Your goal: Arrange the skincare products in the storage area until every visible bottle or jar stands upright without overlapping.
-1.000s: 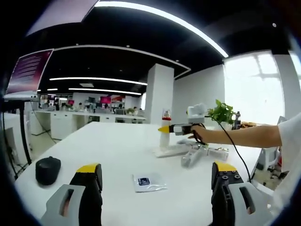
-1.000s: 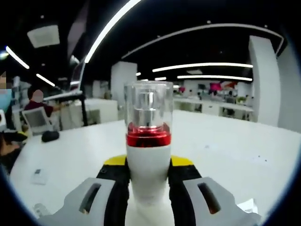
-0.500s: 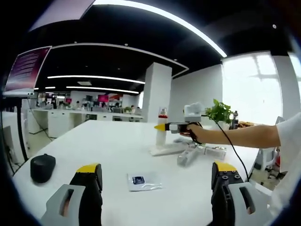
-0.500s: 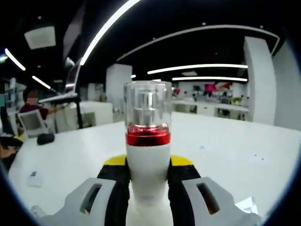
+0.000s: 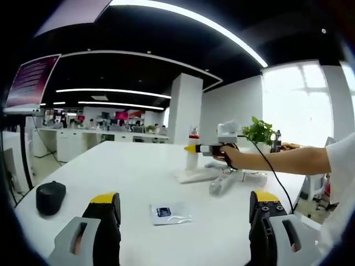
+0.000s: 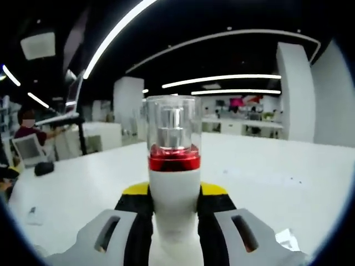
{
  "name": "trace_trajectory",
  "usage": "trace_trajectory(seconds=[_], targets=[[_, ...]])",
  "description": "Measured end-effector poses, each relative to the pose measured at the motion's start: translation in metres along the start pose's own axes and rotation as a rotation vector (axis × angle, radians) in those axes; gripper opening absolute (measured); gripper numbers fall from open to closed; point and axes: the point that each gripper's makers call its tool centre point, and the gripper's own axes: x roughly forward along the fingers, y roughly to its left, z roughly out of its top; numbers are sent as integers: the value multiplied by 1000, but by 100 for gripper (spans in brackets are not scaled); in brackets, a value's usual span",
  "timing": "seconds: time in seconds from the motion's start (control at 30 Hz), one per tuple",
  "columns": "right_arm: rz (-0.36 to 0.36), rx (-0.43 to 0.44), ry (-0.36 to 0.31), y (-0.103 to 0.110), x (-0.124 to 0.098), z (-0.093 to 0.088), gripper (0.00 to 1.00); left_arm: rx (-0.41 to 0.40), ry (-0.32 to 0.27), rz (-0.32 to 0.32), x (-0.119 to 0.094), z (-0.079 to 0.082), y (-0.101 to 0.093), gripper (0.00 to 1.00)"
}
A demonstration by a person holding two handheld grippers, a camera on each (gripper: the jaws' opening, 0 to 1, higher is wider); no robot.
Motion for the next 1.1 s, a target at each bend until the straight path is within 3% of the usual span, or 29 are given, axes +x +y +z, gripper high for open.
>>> trace_trajectory(seconds=[0.5,1.1], targets=[[-139,17,-13,-45,-13,9,27,-1,1,-5,1,-1,-2,99],[-234,12,-32,-83,-25,10,27,4,8,-12,3,-2,-6,99]])
